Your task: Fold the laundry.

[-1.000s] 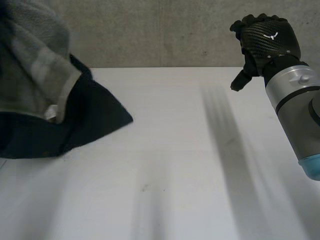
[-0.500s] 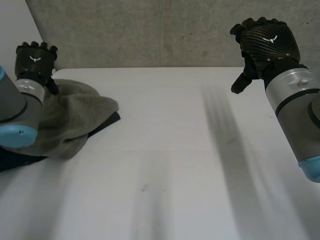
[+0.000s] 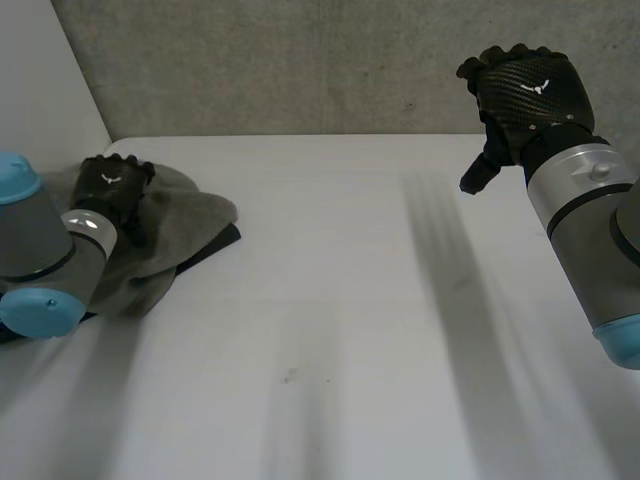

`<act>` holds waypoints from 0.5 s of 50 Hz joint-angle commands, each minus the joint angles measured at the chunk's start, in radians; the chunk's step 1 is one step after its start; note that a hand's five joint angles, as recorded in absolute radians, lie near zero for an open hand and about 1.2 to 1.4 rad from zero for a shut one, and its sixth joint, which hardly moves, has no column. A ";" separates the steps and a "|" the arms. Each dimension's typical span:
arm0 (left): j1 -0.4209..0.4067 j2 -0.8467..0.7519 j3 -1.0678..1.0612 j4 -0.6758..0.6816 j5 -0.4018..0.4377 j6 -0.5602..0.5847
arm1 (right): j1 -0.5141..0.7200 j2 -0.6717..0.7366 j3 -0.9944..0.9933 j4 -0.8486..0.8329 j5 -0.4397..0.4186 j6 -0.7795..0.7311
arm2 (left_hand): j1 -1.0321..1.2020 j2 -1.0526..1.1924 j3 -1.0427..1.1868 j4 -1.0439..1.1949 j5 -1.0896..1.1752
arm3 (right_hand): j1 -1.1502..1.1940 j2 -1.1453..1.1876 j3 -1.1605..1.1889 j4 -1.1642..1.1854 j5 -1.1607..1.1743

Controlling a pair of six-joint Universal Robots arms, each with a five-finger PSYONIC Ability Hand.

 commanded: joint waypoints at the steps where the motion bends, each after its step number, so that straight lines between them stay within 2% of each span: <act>1: 0.010 -0.127 0.097 0.010 0.012 0.003 | 0.001 0.000 0.006 0.000 0.000 -0.001 | 0.194 0.198 0.199 0.196 0.192 | -0.022 -0.050 -0.038 -0.055 -0.054; 4: 0.013 -0.158 0.126 0.011 0.012 0.006 | 0.001 0.002 0.009 0.000 0.000 -0.001 | 0.323 0.327 0.328 0.325 0.321 | -0.022 -0.050 -0.038 -0.055 -0.054; 5: 0.016 -0.170 0.140 0.013 0.012 0.005 | 0.001 0.002 0.011 0.000 0.000 -0.001 | 0.512 0.517 0.518 0.514 0.511 | -0.022 -0.050 -0.038 -0.055 -0.054; 8: 0.016 -0.177 0.157 0.025 0.015 0.005 | 0.000 0.002 0.014 0.000 0.000 -0.001 | 0.891 0.896 0.897 0.893 0.890 | -0.022 -0.050 -0.038 -0.055 -0.054; 9: 0.018 -0.177 0.166 0.037 0.016 0.005 | 0.000 0.002 0.012 0.000 0.000 -0.001 | 1.093 1.097 1.098 1.095 1.091 | -0.022 -0.050 -0.038 -0.055 -0.054; 16: -0.003 -0.146 0.175 0.099 0.009 0.005 | -0.008 0.003 0.011 0.000 0.000 -0.003 | 1.095 1.099 1.100 1.097 1.093 | -0.022 -0.050 -0.038 -0.055 -0.054; 19: -0.039 -0.050 0.168 0.099 0.004 -0.009 | -0.011 0.003 0.005 0.000 0.000 -0.001 | 1.095 1.099 1.100 1.097 1.093 | -0.022 -0.050 -0.038 -0.055 -0.054; 23: -0.149 0.082 0.151 0.102 0.004 -0.041 | -0.014 0.000 -0.008 0.000 0.000 -0.001 | 1.095 1.099 1.100 1.097 1.093 | -0.022 -0.050 -0.038 -0.055 -0.054; 25: -0.226 0.132 0.140 0.100 0.003 -0.099 | -0.014 -0.001 -0.009 0.000 0.000 -0.001 | 1.095 1.099 1.100 1.097 1.093 | -0.022 -0.050 -0.038 -0.055 -0.054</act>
